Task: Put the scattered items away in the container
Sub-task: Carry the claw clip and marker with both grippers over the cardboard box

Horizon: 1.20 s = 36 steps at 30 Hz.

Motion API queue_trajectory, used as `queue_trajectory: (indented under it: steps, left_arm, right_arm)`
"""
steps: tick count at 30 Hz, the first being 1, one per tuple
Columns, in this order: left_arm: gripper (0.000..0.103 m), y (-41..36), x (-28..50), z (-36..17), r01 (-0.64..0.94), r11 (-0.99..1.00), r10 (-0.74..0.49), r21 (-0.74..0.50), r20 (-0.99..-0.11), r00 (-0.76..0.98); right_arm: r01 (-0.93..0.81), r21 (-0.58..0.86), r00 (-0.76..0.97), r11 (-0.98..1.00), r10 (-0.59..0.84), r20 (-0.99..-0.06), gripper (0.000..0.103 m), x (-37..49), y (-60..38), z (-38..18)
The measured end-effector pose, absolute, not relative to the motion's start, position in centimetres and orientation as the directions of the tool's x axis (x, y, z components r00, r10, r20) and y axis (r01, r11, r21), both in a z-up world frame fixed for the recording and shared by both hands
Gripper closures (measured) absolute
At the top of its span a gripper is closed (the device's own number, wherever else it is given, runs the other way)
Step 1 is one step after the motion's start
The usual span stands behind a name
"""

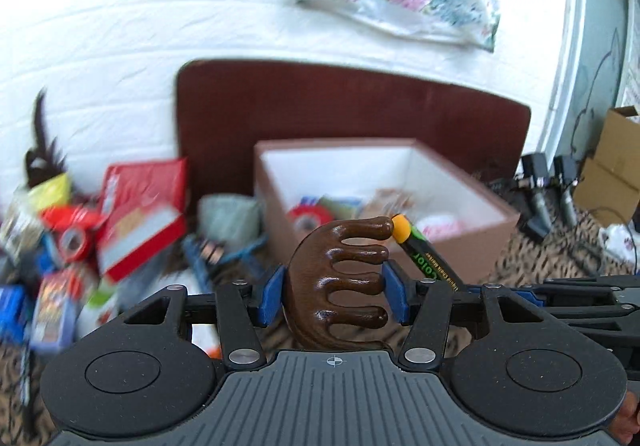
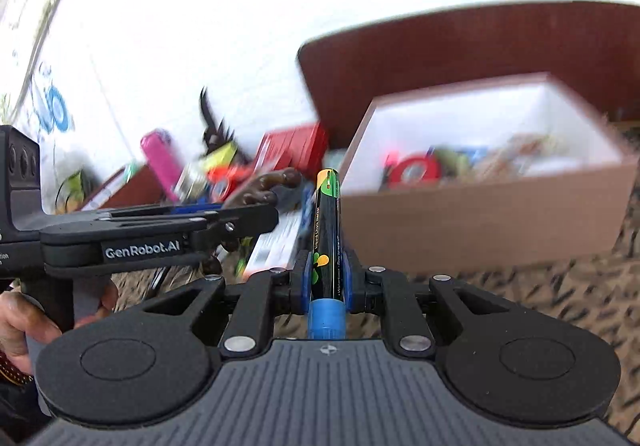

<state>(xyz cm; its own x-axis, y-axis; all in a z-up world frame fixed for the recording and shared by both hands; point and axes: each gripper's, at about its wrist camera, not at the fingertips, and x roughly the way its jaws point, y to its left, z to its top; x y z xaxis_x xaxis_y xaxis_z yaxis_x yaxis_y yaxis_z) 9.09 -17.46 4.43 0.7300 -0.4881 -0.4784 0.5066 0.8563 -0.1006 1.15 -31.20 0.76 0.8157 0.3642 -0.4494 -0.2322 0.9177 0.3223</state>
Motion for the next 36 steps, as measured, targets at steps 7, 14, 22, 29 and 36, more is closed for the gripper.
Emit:
queue_trajectory:
  steps: [7, 14, 22, 29, 36]
  left_arm:
    - [0.049, -23.4, 15.1, 6.1, 0.512, 0.853, -0.492, -0.101, -0.487, 0.722]
    - [0.049, -27.4, 21.4, 3.0, 0.478, 0.872, -0.440, -0.104, -0.594, 0.673]
    - [0.049, -28.2, 24.3, -1.1, 0.473, 0.877, -0.400, -0.082, -0.669, 0.626]
    - [0.045, -28.9, 24.7, -1.4, 0.497, 0.867, -0.387, -0.028, -0.666, 0.637]
    - [0.001, -28.2, 24.2, -0.6, 0.447, 0.894, -0.362, -0.026, -0.631, 0.686]
  right_arm:
    - [-0.152, 0.270, 0.868, 0.951, 0.259, -0.424, 0.085, 5.7, -36.4, 4.1]
    - [-0.060, 0.246, 0.854, 0.967, 0.177, -0.489, 0.085, 12.6, -40.5, 3.1]
    - [-0.027, 0.242, 0.776, 0.970, 0.173, -0.607, 0.085, 18.1, -41.1, -1.6]
    - [-0.022, 0.224, 0.736, 0.974, 0.168, -0.656, 0.085, 19.7, -40.5, -3.5]
    - [0.003, 0.204, 0.755, 0.979, 0.131, -0.643, 0.054, 19.2, -41.0, -3.0]
